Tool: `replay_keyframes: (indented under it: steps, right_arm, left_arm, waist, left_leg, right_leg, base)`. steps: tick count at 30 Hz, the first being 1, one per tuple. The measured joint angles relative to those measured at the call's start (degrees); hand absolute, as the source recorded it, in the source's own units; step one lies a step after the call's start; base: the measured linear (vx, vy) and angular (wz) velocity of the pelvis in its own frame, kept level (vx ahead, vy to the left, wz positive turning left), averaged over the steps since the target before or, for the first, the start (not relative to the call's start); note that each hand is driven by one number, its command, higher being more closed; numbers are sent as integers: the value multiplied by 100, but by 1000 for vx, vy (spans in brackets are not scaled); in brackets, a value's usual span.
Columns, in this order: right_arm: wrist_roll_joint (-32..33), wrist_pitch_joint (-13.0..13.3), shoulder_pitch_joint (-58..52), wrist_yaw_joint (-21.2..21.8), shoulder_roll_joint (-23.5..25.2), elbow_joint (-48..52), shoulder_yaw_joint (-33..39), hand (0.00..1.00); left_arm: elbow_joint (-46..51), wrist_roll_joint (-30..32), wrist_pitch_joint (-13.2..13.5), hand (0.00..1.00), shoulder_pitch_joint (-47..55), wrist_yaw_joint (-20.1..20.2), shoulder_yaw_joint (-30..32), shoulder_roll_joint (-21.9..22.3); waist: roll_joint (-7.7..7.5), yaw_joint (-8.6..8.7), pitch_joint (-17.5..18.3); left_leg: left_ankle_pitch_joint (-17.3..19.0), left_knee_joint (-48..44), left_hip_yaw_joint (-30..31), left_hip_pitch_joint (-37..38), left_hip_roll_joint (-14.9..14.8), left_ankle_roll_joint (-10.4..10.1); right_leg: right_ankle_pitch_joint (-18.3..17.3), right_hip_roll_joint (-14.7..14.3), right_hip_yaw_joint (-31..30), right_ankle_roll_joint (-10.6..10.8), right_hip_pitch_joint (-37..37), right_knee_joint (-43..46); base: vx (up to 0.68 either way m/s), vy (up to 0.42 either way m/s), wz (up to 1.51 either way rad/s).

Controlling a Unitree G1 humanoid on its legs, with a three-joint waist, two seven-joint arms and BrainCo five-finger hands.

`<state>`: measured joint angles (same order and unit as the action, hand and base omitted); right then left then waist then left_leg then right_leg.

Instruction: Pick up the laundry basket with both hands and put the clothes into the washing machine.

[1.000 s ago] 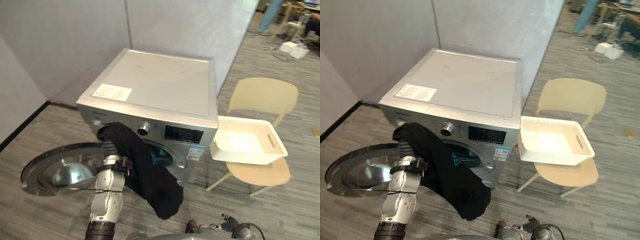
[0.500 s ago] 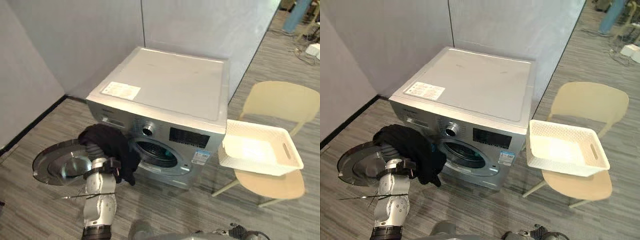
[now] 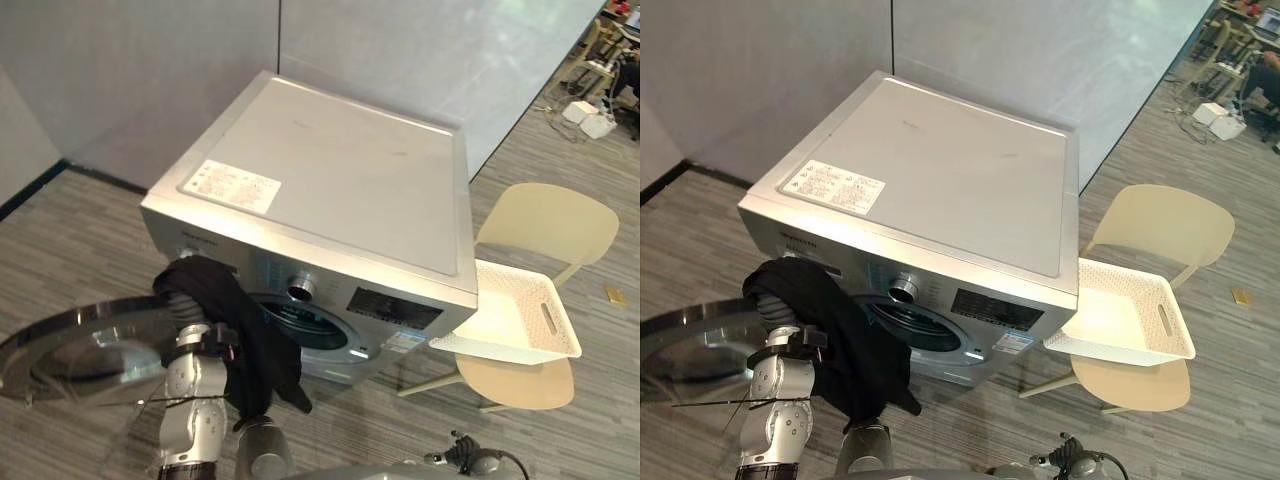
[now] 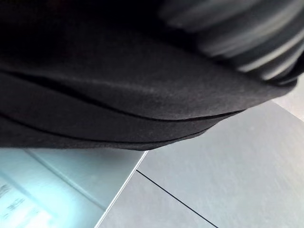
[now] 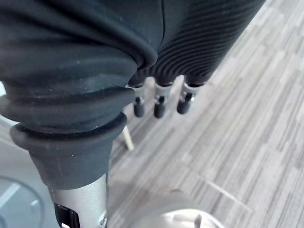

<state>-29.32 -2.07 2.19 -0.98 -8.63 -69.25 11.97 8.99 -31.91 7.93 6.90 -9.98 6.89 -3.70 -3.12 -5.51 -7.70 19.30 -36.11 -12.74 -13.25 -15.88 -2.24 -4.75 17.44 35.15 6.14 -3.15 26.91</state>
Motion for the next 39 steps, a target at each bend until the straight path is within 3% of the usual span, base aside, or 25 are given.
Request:
replay_keyframes:
  steps: [2,4,6,7,9,12,13,16,20,22,23,26,28,31,33,39]
  right_arm:
    - [-12,5,3,9,9,1,0,0]
    - [-50,48,3,10,1,8,2,0]
    - [-44,59,-28,14,-118,15,14,0]
    - [-37,74,-35,10,-149,17,54,0]
    - [-31,74,-21,7,-204,15,62,0]
    - [126,123,77,-12,-185,41,-129,0]
    - [279,203,51,-16,-184,134,-234,0]
    - [349,278,92,-70,-174,700,-652,0]
    - [401,369,527,-282,-69,1389,-1378,0]
    - [449,375,474,-395,80,2399,-1807,0]
    - [407,401,347,-416,175,3117,-2172,0]
    - [392,603,125,-407,298,4260,-2737,0]
    - [393,579,-20,-408,385,4804,-2755,0]
    - [398,603,-305,-411,401,6145,-2769,0]
    - [398,611,-525,-432,411,6983,-2740,0]
    - [474,841,-712,-525,597,8523,-2775,0]
  left_arm:
    - [0,0,17,100,-16,-70,46,-28]
    - [-1,-4,20,100,-8,-127,27,-42]
    - [20,-15,30,100,211,-109,-201,104]
    - [21,-20,23,100,292,-75,-311,154]
    - [22,-176,4,100,794,151,-868,257]
    - [-129,-595,-34,100,1239,411,-1559,302]
    - [-291,-795,-111,100,1252,502,-1746,302]
    - [-355,-1026,-151,100,1297,671,-1941,283]
    - [-223,-1027,-216,100,920,757,-2024,134]
    - [-218,-1019,-228,100,591,738,-1835,135]
    - [-218,-1007,-227,100,453,624,-1607,133]
    - [-216,-777,-75,100,-195,219,-1085,166]
    - [-174,-695,106,100,-583,-49,-832,235]
    - [152,-564,356,100,-1116,-426,-626,249]
    - [209,-552,387,100,-1559,-619,-639,257]
    - [-86,-553,578,100,-3686,-1346,-616,59]
  waist:
    - [7,-2,-4]
    - [-3,21,2]
    - [21,30,2]
    - [58,56,-7]
    - [179,134,2]
    - [249,77,-89]
    - [257,-19,-118]
    - [211,-68,-382]
    - [-51,-154,-1006]
    - [-157,-182,-1413]
    - [-259,-165,-1492]
    - [-351,-121,-1714]
    - [-394,-86,-1767]
    - [-599,5,-1944]
    - [-703,46,-1998]
    - [-748,321,-2144]
  left_leg:
    - [51,29,-226,148,20,52]
    - [49,177,-439,256,61,64]
    - [33,263,-535,290,171,83]
    - [-11,323,-527,311,179,101]
    - [-255,679,-507,353,279,90]
    - [-549,868,-466,288,246,34]
    - [-597,873,-455,267,175,3]
    - [-645,682,-295,46,-11,-77]
    - [-532,-53,17,-1016,-199,-143]
    - [-387,-554,182,-1565,-322,-141]
    - [-289,-804,215,-1910,-371,-114]
    - [-248,-1221,336,-2754,-421,-140]
    - [-249,-1441,438,-3234,-436,-136]
    - [-246,-1690,519,-3905,-564,-126]
    - [-255,-1791,560,-4336,-612,-113]
    - [-343,-2133,673,-5555,-726,-37]
  right_leg:
    - [45,106,101,-69,-62,72]
    - [-91,34,117,32,-155,58]
    - [-385,-80,248,10,29,-431]
    - [-364,-120,241,-22,52,-519]
    - [-197,-214,313,14,99,-874]
    - [-99,-370,381,-72,87,-1046]
    - [-125,-441,407,-116,83,-1033]
    - [-304,-477,473,-365,-122,-620]
    - [-870,-178,540,-594,-1112,558]
    - [-1115,-76,510,-691,-1572,1174]
    - [-1220,-9,425,-757,-1946,1490]
    - [-1338,111,371,-801,-2734,1933]
    - [-1370,180,375,-863,-3150,2152]
    - [-1378,180,376,-894,-3747,2329]
    - [-1353,165,395,-936,-4126,2381]
    - [-1234,179,401,-1146,-5234,2545]
  base:
    - [21,161,-62]
    - [-1,65,-55]
    - [2,-24,-22]
    - [1,-36,10]
    - [4,-52,17]
    - [13,-102,5]
    - [-20,-170,6]
    - [-69,-152,7]
    - [-206,-118,15]
    - [-249,-80,5]
    - [-231,-55,-15]
    - [-186,-15,-10]
    - [-137,-4,-2]
    - [-73,0,-11]
    - [-26,-8,-10]
    - [34,20,-14]
